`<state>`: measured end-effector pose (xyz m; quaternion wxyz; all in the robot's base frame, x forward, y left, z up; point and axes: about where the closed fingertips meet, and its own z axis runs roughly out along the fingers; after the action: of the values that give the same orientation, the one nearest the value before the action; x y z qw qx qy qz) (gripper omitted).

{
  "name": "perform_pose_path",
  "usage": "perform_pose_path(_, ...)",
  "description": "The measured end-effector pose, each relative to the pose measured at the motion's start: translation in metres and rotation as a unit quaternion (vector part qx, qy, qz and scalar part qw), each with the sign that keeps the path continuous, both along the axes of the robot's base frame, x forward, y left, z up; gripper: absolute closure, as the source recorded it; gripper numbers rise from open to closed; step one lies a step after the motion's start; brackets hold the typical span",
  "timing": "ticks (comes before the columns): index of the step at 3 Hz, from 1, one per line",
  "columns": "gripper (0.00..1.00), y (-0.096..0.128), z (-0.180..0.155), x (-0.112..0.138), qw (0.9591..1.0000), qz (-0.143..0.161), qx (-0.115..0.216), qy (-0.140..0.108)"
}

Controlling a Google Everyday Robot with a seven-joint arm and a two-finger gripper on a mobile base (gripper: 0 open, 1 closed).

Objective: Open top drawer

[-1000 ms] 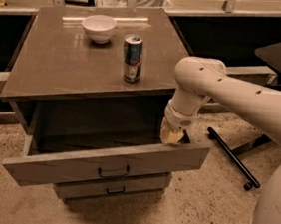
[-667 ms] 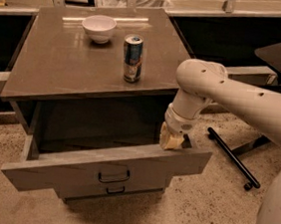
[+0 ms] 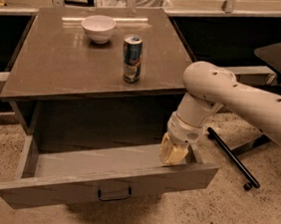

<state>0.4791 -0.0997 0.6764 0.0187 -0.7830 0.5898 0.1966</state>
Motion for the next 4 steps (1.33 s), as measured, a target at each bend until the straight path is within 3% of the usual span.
perform_pose_path(1,1.0,0.003,0.013,-0.016,0.9998,0.007,0.004,0.019)
perform_pose_path(2,1.0,0.006,0.027,-0.018,0.9998,0.01,0.017,0.007)
perform_pose_path(3,1.0,0.006,0.043,-0.005,0.999,0.0,0.027,-0.035)
perform_pose_path(4,0.82,0.004,0.056,0.006,0.9967,-0.02,0.047,-0.063)
